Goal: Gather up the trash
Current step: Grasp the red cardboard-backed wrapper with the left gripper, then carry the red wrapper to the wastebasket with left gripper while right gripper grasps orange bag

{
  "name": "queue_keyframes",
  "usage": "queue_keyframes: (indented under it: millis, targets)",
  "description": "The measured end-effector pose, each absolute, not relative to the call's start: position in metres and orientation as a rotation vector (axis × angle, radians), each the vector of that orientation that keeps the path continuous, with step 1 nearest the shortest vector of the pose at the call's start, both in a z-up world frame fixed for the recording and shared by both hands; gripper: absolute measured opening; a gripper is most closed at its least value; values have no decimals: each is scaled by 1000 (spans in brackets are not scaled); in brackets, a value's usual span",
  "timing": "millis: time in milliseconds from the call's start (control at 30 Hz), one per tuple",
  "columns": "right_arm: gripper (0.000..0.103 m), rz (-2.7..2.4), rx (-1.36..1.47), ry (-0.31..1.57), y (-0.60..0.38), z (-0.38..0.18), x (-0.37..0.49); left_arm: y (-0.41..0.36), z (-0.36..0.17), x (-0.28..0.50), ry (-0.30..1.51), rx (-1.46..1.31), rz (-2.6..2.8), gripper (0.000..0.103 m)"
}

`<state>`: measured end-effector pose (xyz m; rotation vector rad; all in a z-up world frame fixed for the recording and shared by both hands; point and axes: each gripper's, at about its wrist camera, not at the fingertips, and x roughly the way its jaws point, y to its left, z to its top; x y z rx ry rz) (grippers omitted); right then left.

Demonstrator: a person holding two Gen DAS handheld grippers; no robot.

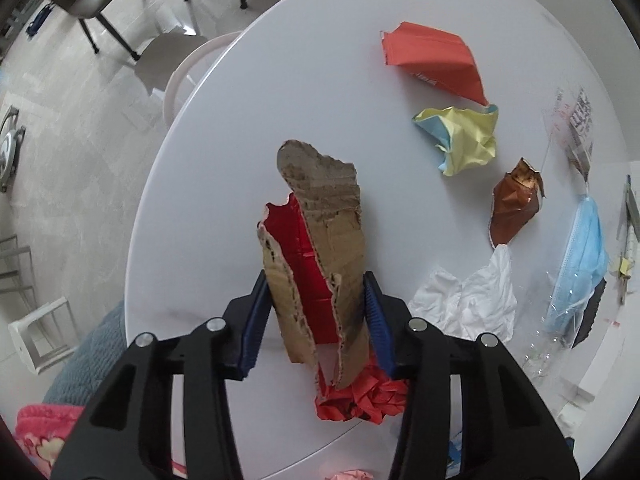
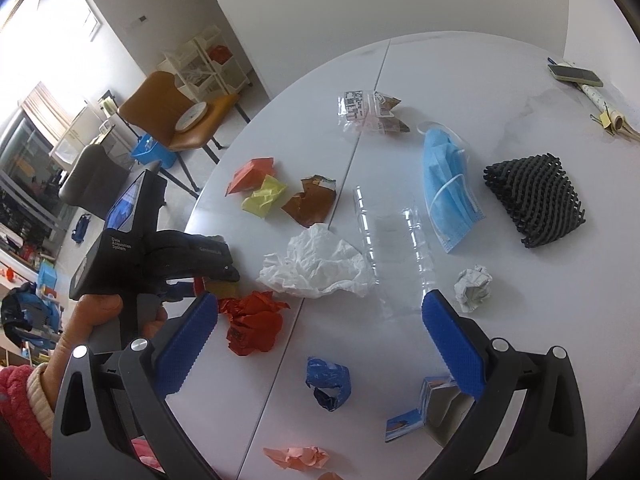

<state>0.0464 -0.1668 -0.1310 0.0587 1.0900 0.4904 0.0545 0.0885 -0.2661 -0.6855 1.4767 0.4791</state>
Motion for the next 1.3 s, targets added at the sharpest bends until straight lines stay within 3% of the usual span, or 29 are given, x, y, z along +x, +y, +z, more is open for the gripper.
queue_keyframes:
  millis: [167, 433, 867, 1133, 1300]
  targets:
    - [98, 516, 39, 1079, -150, -128, 48, 90, -256, 62, 1454, -633, 393, 38]
    - [93, 567, 41, 1048, -109, -117, 80, 112, -215, 67, 1344, -492, 277, 38]
    - [87, 599, -61, 1193, 26, -152, 172, 223, -148, 33, 1207, -247, 225, 38]
    - [87, 302, 518, 1358, 25, -173, 172, 273, -155, 48, 1200, -207, 111, 38]
    - [75, 79, 743, 1381, 30, -203, 178, 290, -163, 81, 1204, -181, 4, 38]
